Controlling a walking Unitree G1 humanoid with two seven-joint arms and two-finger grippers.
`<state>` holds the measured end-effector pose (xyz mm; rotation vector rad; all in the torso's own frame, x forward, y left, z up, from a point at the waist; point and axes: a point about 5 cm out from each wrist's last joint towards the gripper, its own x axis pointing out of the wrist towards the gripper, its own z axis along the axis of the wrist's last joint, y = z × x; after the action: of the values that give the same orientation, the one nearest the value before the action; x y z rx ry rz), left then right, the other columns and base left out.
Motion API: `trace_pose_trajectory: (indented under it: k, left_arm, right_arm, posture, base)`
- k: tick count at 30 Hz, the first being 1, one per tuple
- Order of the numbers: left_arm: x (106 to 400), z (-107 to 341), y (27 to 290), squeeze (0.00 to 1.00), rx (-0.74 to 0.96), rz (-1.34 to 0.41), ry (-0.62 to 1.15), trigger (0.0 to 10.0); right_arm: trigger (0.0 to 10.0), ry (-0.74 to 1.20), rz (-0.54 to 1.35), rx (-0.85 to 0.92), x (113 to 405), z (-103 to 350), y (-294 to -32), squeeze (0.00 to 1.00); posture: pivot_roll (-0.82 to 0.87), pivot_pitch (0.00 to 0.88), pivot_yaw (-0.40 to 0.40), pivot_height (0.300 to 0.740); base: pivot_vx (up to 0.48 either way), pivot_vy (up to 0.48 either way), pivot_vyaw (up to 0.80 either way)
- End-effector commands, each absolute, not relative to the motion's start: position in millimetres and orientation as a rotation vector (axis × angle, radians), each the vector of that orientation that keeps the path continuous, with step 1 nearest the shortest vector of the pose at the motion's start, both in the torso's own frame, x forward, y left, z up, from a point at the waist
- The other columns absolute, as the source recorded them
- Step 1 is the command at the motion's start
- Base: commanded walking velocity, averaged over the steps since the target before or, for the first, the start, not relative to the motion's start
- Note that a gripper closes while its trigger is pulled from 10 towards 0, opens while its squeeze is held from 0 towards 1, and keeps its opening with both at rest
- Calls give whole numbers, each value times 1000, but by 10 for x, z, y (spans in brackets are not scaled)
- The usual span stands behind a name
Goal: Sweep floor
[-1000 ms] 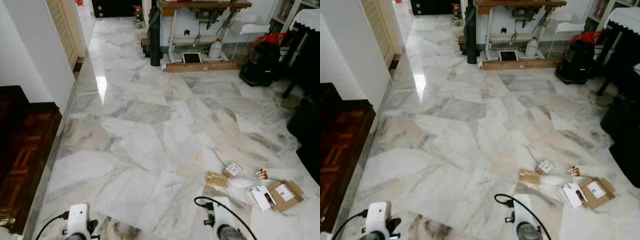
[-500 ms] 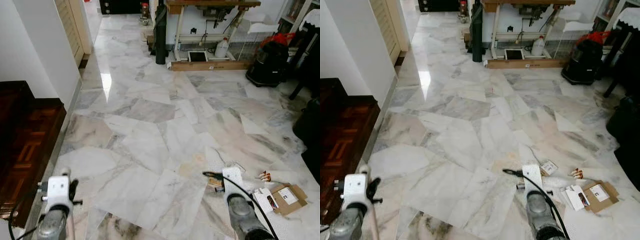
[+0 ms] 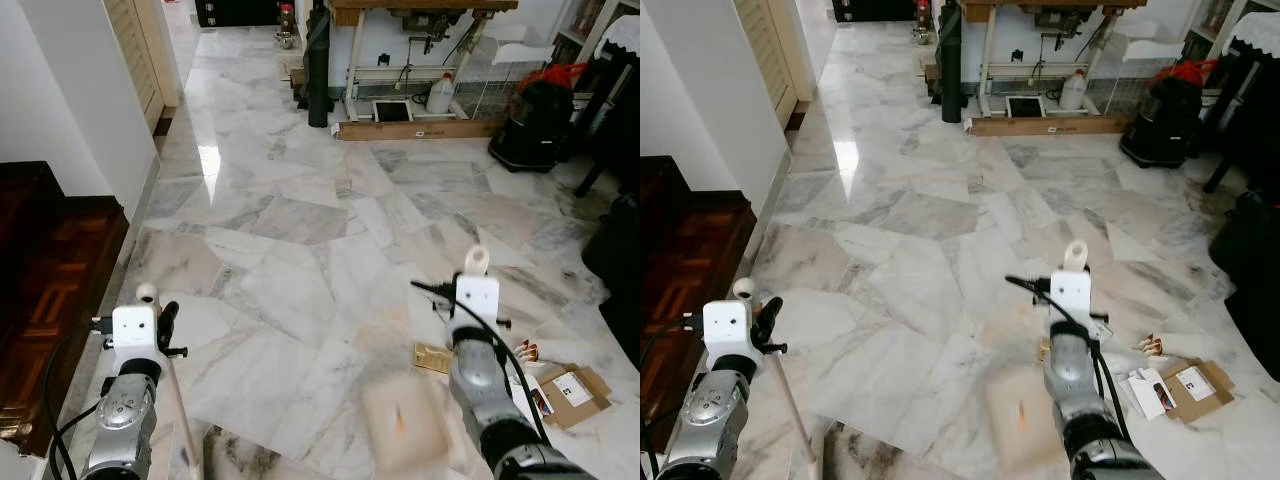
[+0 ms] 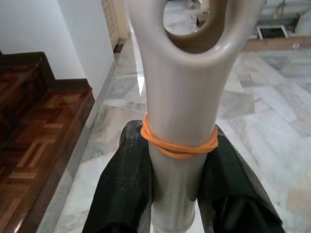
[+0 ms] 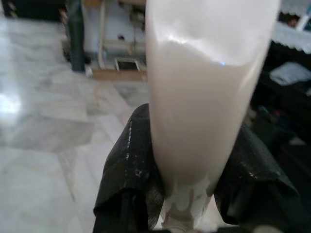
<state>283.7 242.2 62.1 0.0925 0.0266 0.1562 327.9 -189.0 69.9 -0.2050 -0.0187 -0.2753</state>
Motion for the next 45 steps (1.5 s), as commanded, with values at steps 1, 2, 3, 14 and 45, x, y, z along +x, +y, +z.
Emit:
trace_pose_trajectory:
  k: [1,2,3,14,45]
  left_arm:
    - [2891,708,2412,0,88,166,-1,10000]
    - [2917,758,2397,0,84,165,-20,10000]
    - [2936,800,2389,0,82,167,-38,10000]
    - [3074,1038,2293,0,31,160,-146,10000]
    - [3035,987,2208,0,28,77,-117,10000]
  right_arm:
    - [10000,-2,-281,-182,3268,671,-1891,0]
    - [10000,37,-275,-140,3251,606,-1862,0]
    - [10000,65,-271,-112,3237,561,-1841,0]
    - [10000,233,-233,-24,3122,287,-1770,0]
    - [10000,370,-206,7,2969,54,-1750,0]
  posture:
    - [36,0,-40,740]
    - [40,0,-43,740]
    - [42,0,-45,740]
    - [37,0,-56,740]
    - [47,8,-55,740]
  base:
    - [0,0,0]
    - [0,0,0]
    - [0,0,0]
    - [0,0,0]
    - [0,0,0]
